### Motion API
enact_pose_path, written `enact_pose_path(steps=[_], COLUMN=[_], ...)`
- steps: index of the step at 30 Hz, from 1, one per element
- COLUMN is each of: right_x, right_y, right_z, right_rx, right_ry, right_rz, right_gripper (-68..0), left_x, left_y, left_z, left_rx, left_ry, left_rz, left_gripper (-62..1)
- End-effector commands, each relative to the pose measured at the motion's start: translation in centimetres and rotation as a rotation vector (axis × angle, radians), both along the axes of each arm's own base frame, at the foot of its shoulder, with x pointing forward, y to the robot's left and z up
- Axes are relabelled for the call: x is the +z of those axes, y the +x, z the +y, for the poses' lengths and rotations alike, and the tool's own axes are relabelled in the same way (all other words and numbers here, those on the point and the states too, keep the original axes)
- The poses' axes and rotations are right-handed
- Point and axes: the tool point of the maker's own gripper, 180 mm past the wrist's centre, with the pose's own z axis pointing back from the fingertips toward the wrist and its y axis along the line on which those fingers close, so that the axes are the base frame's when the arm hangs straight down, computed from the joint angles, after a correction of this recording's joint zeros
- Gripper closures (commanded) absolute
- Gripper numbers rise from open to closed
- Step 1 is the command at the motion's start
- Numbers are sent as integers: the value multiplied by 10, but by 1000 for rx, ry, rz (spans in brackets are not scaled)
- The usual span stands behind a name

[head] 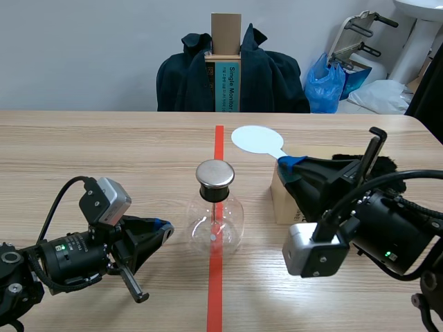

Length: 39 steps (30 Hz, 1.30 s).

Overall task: Do the electroscope experiment.
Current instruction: 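Bring the plate to the electroscope and point at the metal foil, then move the plate toward and away from the electroscope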

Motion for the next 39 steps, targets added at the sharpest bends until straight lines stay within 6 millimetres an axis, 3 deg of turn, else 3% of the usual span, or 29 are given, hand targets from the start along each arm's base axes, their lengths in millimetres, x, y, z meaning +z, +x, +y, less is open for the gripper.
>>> enact_pose_path(steps=[1, 14, 24, 32, 39], right_x=[10, 5, -1, -1, -1], right_y=[1, -30, -38, -38, -21], right_z=[0, 19, 23, 22, 13], right_rx=[25, 203, 254, 251, 145], right_ry=[-8, -42, -71, -71, -77], right_rz=[-39, -65, -60, -61, -60], right_gripper=[-7, -7, -7, -7, -7], left_x=[12, 12, 12, 12, 12], left_y=[6, 6, 6, 6, 6], left_z=[-3, -3, -3, -3, -3], left_rx=[7, 7, 7, 7, 7], left_ry=[-29, -28, -28, -28, -28], left_rz=[-33, -31, -31, -31, -31], left_gripper=[-27, -27, -27, -27, -27])
